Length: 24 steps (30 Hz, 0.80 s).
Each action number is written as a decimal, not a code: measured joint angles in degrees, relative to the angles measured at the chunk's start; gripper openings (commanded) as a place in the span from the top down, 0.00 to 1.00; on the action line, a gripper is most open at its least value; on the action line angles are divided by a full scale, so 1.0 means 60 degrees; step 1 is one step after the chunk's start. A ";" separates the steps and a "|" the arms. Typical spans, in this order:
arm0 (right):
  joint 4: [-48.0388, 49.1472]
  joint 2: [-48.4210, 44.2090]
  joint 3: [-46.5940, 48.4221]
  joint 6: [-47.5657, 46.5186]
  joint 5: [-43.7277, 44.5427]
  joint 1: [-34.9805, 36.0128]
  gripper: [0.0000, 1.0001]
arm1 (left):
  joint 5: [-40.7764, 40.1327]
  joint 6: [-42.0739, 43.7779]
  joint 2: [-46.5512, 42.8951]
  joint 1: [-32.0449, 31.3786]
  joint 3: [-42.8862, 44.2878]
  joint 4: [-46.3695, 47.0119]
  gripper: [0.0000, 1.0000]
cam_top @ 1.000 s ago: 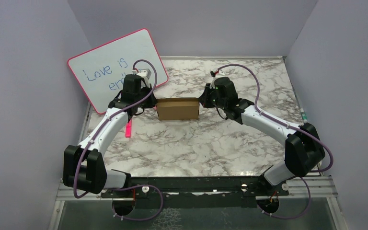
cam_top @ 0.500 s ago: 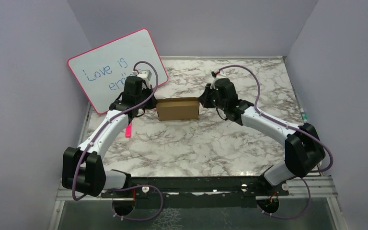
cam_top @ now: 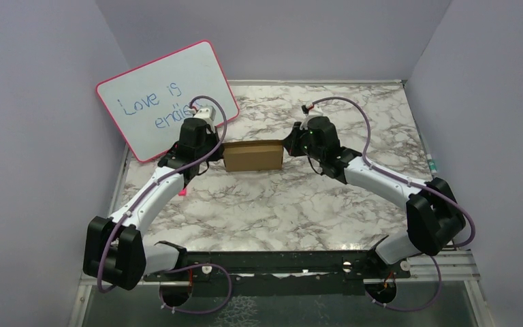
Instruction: Fold the paper box
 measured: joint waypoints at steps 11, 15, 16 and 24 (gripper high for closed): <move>0.1344 -0.0215 -0.0863 -0.0262 -0.0004 0.0044 0.99 | -0.1177 -0.0291 -0.0492 -0.0470 -0.0805 0.0758 0.95; 0.1534 -0.0215 -0.0958 -0.0339 0.0000 0.0051 0.99 | -0.1548 -0.0058 -0.0612 -0.0568 -0.0721 0.0390 0.95; 0.1606 -0.0215 -0.0991 -0.0357 -0.0004 0.0051 0.99 | -0.1610 -0.0033 -0.0641 -0.0583 -0.0721 0.0335 0.95; 0.1836 -0.0215 -0.1217 -0.0433 -0.0066 0.0106 0.99 | -0.1883 -0.0106 -0.0670 -0.0703 -0.0787 0.0310 0.93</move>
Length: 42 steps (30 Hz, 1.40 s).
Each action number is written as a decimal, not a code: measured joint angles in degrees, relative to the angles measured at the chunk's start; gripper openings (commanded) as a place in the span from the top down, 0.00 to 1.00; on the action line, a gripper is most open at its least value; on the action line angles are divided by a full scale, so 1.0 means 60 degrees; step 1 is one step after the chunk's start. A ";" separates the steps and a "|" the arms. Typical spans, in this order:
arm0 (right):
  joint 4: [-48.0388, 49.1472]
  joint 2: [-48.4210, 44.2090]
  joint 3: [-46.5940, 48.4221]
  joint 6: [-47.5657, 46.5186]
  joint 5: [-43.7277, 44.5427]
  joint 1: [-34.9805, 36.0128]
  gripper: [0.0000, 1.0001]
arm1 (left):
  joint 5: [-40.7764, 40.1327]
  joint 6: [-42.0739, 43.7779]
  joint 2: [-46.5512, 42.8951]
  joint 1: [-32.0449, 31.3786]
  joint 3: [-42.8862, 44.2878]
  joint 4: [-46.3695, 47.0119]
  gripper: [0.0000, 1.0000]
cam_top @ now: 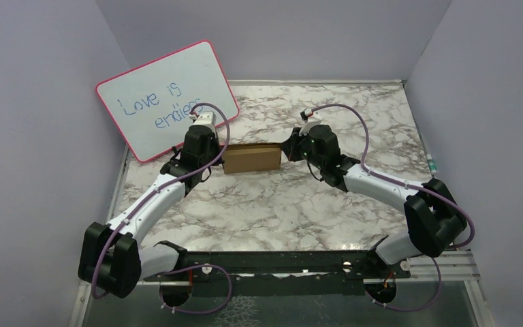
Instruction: Fold the paper box
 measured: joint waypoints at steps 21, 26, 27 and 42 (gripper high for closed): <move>0.0044 -0.0080 -0.0160 0.0011 0.0124 0.0000 0.99 | 0.0645 -0.0907 -0.1428 0.0146 -0.0736 0.0146 0.51; 0.0044 -0.0127 -0.0211 0.0007 0.0127 0.0000 0.99 | 0.1086 -0.1239 -0.1592 0.0495 -0.0663 0.0164 0.55; 0.0044 -0.0146 -0.0229 0.0007 0.0131 0.0000 0.99 | 0.1158 -0.1308 -0.1588 0.0517 -0.0641 0.0182 0.56; 0.0036 -0.0208 -0.0295 0.0004 0.0127 0.0000 0.99 | 0.1672 -0.2022 -0.0488 0.0583 -0.0189 0.0936 0.70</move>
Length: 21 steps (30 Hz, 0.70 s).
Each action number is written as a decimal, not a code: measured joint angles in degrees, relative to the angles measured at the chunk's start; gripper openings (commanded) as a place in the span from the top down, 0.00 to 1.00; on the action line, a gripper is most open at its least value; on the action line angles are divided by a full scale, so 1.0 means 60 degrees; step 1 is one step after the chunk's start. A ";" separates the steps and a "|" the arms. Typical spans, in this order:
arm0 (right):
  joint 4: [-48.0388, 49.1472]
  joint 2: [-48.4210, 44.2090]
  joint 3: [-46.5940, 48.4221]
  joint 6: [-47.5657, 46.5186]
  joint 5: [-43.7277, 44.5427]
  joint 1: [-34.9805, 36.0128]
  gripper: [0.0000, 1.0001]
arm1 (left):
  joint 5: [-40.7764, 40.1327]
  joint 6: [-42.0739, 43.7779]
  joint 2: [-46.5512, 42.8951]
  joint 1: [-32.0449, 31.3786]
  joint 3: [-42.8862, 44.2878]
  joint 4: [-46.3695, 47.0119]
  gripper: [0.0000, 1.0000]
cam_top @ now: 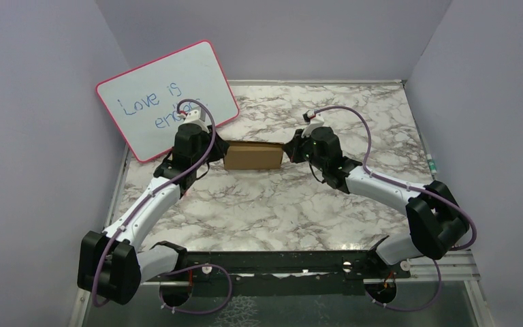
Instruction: Fold the paper box
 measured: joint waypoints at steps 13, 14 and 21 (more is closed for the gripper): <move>0.0000 -0.0007 -0.0015 0.0004 0.0000 0.0000 0.99 | -0.0623 0.0219 -0.0189 0.0007 0.0641 -0.0240 0.63; 0.0000 -0.0007 -0.0015 0.0004 0.0000 0.0000 0.99 | -0.0681 0.0277 -0.0189 0.0007 0.0739 -0.0229 0.63; -0.0029 -0.0026 -0.0015 0.0000 0.0000 0.0000 0.99 | -0.0834 0.0477 0.0299 0.0051 0.1158 -0.0197 0.64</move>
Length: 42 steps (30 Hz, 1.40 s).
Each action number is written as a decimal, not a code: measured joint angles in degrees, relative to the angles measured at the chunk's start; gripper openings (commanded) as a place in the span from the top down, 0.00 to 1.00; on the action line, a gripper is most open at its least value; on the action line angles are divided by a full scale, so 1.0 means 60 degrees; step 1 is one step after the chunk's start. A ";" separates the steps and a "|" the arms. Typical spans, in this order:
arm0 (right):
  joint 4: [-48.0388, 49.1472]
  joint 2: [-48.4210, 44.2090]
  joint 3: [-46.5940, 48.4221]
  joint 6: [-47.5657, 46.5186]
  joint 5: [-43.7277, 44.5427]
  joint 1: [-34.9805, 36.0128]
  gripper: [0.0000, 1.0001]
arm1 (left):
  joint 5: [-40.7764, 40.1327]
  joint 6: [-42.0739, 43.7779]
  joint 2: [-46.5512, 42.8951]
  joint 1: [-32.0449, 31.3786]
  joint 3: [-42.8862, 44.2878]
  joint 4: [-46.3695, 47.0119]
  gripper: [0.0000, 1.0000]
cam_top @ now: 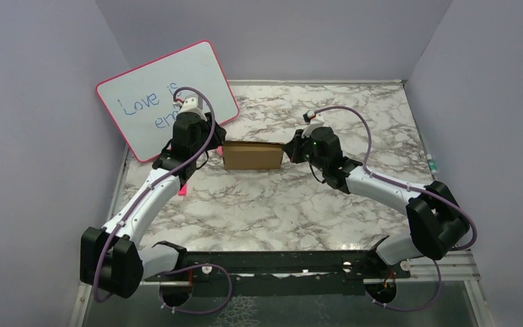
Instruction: Fold the paper box
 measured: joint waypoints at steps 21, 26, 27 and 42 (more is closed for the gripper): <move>-0.0033 -0.0018 0.0000 0.0004 -0.0040 0.0000 0.99 | 0.0259 -0.0295 0.0543 0.0000 -0.0401 0.0022 0.75; -0.0029 -0.0018 0.0000 0.0004 -0.0044 0.0011 0.99 | 0.0426 -0.0452 0.0539 0.0029 -0.0495 0.0124 0.82; -0.0029 -0.0018 0.0000 0.0007 -0.0047 0.0011 0.99 | 0.0437 -0.0466 0.0539 0.0040 -0.0514 0.0157 0.82; -0.0018 -0.0015 0.0000 0.0011 -0.0018 0.0120 0.99 | 0.0546 -0.1286 0.0284 0.0120 -0.1366 0.1140 0.86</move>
